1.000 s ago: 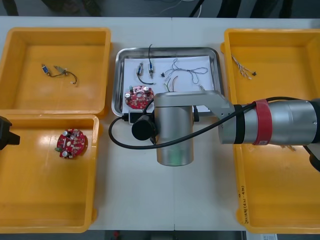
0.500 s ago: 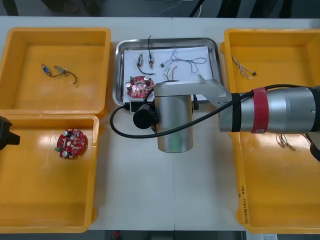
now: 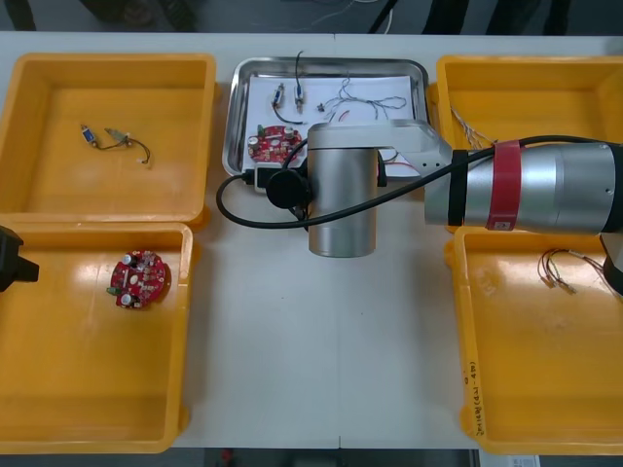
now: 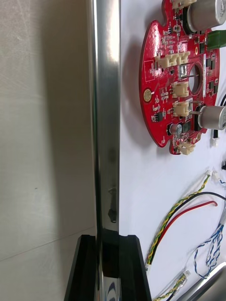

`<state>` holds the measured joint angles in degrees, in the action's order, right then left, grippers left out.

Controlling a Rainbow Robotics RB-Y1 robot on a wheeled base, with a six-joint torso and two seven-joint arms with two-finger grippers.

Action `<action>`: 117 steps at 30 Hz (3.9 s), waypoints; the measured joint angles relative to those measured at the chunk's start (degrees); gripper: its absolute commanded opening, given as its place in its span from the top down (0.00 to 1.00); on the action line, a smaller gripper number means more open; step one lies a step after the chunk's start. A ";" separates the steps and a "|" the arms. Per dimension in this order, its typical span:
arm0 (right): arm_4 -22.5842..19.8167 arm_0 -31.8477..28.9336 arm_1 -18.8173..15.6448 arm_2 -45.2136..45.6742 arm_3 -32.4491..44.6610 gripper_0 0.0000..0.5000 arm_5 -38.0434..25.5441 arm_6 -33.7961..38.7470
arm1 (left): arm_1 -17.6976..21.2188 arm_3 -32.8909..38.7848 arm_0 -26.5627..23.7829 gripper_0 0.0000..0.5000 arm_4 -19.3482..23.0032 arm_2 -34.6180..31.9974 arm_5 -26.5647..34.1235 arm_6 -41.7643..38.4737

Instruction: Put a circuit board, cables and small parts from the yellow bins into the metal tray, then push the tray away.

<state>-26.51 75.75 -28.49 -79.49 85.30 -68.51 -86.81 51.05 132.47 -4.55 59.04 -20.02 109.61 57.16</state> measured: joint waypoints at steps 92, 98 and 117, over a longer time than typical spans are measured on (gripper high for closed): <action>-9.43 -19.77 0.02 34.75 41.37 0.00 -41.13 11.28 | 0.00 0.00 0.00 0.00 0.00 0.00 0.00 0.00; -8.61 -25.39 0.02 41.70 46.31 0.00 -41.28 12.82 | 0.00 0.00 0.00 0.00 0.00 0.00 0.00 0.00; -10.41 -41.77 -3.02 66.99 50.52 0.00 -41.32 12.82 | 0.00 0.01 0.00 0.00 0.00 0.00 0.00 0.00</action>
<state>-36.93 33.98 -31.51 -12.50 135.82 -109.83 -73.99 51.05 132.48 -4.55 59.04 -20.02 109.61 57.16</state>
